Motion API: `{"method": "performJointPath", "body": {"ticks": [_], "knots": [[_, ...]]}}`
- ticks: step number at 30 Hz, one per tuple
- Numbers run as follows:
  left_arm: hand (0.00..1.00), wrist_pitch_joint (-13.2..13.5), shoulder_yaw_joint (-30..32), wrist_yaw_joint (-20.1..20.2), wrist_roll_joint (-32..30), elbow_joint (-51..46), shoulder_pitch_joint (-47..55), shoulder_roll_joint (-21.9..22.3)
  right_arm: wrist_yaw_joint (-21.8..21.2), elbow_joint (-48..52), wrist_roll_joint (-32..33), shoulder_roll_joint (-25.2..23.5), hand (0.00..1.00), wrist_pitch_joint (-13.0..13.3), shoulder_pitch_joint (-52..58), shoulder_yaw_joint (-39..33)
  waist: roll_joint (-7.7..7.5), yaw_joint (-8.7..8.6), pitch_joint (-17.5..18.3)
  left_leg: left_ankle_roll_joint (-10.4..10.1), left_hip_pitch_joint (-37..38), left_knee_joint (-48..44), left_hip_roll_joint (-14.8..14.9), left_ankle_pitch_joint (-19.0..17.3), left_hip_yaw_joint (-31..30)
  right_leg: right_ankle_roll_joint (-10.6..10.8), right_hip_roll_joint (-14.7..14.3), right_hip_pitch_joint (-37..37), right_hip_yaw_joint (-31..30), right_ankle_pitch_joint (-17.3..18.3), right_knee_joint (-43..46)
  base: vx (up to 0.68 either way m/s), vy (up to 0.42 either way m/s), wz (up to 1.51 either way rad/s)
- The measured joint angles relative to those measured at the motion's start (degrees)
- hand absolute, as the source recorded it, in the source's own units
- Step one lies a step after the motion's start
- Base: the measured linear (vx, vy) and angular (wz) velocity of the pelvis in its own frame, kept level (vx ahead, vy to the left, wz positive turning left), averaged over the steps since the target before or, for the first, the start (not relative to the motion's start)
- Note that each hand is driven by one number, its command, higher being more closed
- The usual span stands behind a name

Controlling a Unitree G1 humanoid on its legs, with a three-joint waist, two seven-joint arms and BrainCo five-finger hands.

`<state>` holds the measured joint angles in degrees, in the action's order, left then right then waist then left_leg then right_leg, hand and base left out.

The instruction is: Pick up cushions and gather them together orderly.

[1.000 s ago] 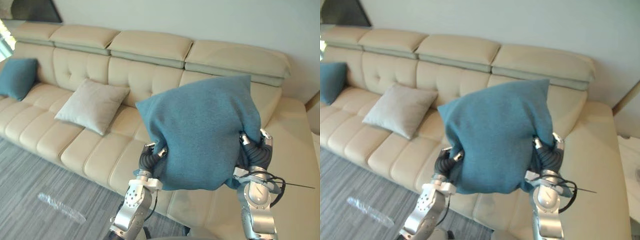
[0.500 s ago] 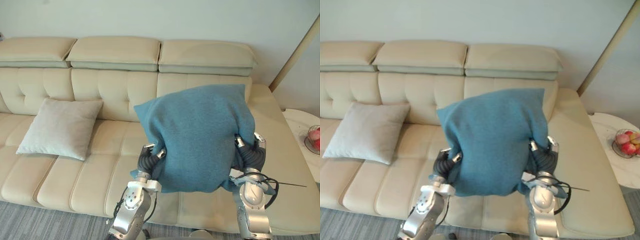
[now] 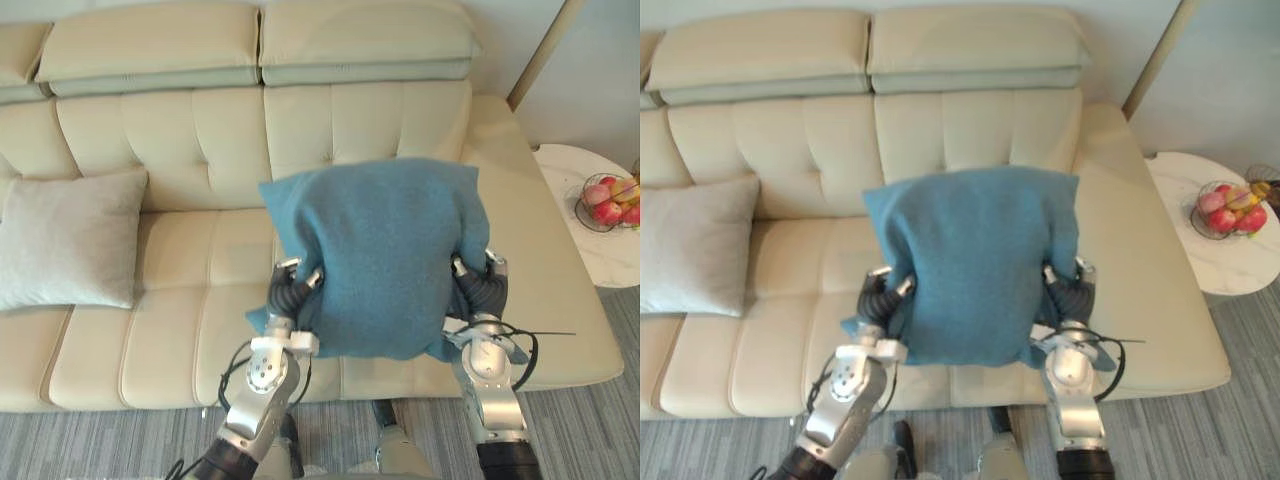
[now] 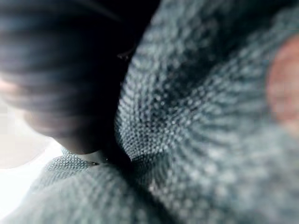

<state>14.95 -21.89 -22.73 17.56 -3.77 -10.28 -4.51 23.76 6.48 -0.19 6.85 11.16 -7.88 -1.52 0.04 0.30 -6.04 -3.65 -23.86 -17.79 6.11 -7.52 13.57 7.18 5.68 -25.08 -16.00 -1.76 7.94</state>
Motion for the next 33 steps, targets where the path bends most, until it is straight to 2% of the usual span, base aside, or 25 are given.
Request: {"method": "performJointPath", "body": {"ticks": [3, 6, 8, 10, 13, 15, 16, 17, 21, 24, 28, 31, 33], "knots": [[1.00, 0.71, 1.98, -3.18, -0.79, 0.03, -7.89, 0.29, 2.80, -0.30, -1.71, 0.67, 1.00, -0.13, -8.16, -0.03, 0.14, 0.07, -1.19, 0.12, -3.52, -0.71, 0.25, 0.84, -0.03, -0.17, -0.18, -3.37, 0.31, -0.72, 0.73, -0.11, -0.040, 0.05], [1.00, 1.73, 3.00, -6.84, -1.98, 2.97, -20.53, -1.27, 5.91, -3.98, -2.22, 4.37, 1.00, -0.20, -20.31, -0.58, 0.18, 0.09, -3.78, 0.14, -6.36, 1.64, -0.04, 3.73, -0.45, -0.14, 0.40, -6.16, 1.36, -3.20, -1.08, -0.10, -0.058, 0.14], [1.00, 2.42, 3.53, -8.81, -2.20, 8.09, -29.47, -3.27, 7.42, -9.89, -2.24, 7.17, 1.00, -0.34, -29.26, -0.87, 0.18, 0.06, -4.85, 0.00, -7.86, 4.31, -0.79, 6.28, -1.31, -0.10, 0.77, -7.65, 1.78, -5.01, -3.03, -0.09, -0.036, 0.19], [1.00, 2.63, 4.99, -10.94, -2.20, 16.74, -42.09, -5.15, 8.76, -19.10, -2.24, 10.13, 1.00, -0.49, -42.39, -1.41, 0.34, -0.14, -7.88, -0.11, -8.95, 8.00, -1.50, 9.58, -1.77, -0.06, 1.15, -9.09, 2.40, -7.54, -5.46, -0.08, -0.011, 0.19], [1.00, 2.66, 9.82, -12.41, -2.18, 28.00, -56.03, -6.37, 10.08, -31.31, -2.21, 11.97, 1.00, -0.98, -58.15, -1.97, 1.04, -0.76, -12.17, -0.24, -10.99, 11.56, -1.73, 13.02, -2.41, 0.12, 1.25, -11.24, 2.79, -10.32, -7.75, -0.09, -0.008, 0.15], [1.00, 2.54, 12.16, -13.22, -2.15, 35.90, -63.47, -7.33, 10.35, -39.09, -2.17, 12.24, 1.00, -1.36, -66.02, -1.98, 1.30, -1.08, -13.69, -0.26, -12.81, 12.70, -1.78, 14.23, -2.57, 0.18, 1.24, -13.03, 2.84, -11.67, -8.99, -0.11, -0.010, 0.08], [1.00, 2.24, 12.57, -13.30, -2.15, 38.98, -66.24, -7.82, 10.76, -42.02, -2.08, 12.28, 0.00, -1.64, -68.71, -2.01, 1.39, -1.15, -13.79, -0.27, -13.86, 13.48, -1.86, 14.89, -2.57, 0.22, 1.26, -14.11, 2.81, -12.34, -9.62, -0.10, -0.011, 0.05], [0.00, 2.07, 13.19, -13.33, -2.15, 41.05, -67.89, -8.01, 11.08, -44.06, -1.96, 12.26, 0.00, -1.85, -70.32, -2.18, 1.42, -1.15, -13.85, -0.31, -14.69, 13.84, -1.88, 15.24, -2.53, 0.21, 1.28, -14.96, 2.81, -12.71, -9.93, -0.07, -0.004, 0.05], [0.00, 1.48, 16.89, -15.00, -2.15, 46.46, -72.68, -7.42, 13.06, -50.21, 0.42, 11.54, 0.00, -3.02, -75.70, -3.37, 1.55, -0.98, -13.97, -0.41, -19.33, 14.00, -1.70, 15.74, -2.42, 0.37, 1.21, -19.31, 2.79, -13.48, -10.60, -0.05, 0.006, 0.04], [0.00, 1.00, 20.06, -15.40, -1.39, 49.50, -74.83, -6.28, 13.67, -50.47, 3.18, 11.46, 0.00, -3.36, -77.78, -3.50, 1.65, -0.66, -14.17, -0.57, -22.65, 13.94, -1.39, 15.86, -2.33, 0.31, 1.00, -22.69, 2.90, -13.88, -10.68, -0.04, 0.005, 0.02], [0.00, 0.71, 21.15, -12.18, 0.58, 52.33, -75.07, -5.10, 13.38, -51.28, 8.43, 11.80, 0.00, -3.32, -78.89, -3.82, 1.66, -0.63, -14.59, -1.05, -27.76, 13.79, -0.31, 16.24, -3.01, 0.39, 0.46, -27.11, 4.29, -14.47, -10.72, -0.01, -0.016, 0.08], [0.00, -0.12, 22.21, -10.38, 1.23, 55.17, -73.71, -2.85, 12.96, -54.88, 10.54, 11.61, 0.00, -3.69, -78.39, -3.86, 1.66, -0.52, -15.48, -1.14, -28.64, 13.81, 0.38, 16.26, -3.16, 0.36, -0.01, -27.89, 5.29, -14.51, -10.71, 0.00, -0.007, 0.02], [0.00, 0.49, 22.57, -9.26, 1.22, 55.01, -72.64, -2.22, 12.55, -54.88, 11.59, 11.76, 0.00, -3.60, -77.88, -3.91, 1.66, -0.58, -15.48, -1.18, -29.37, 13.83, 0.58, 16.23, -3.15, 0.35, -0.20, -28.57, 5.67, -14.52, -10.70, 0.00, 0.000, 0.00]]}}
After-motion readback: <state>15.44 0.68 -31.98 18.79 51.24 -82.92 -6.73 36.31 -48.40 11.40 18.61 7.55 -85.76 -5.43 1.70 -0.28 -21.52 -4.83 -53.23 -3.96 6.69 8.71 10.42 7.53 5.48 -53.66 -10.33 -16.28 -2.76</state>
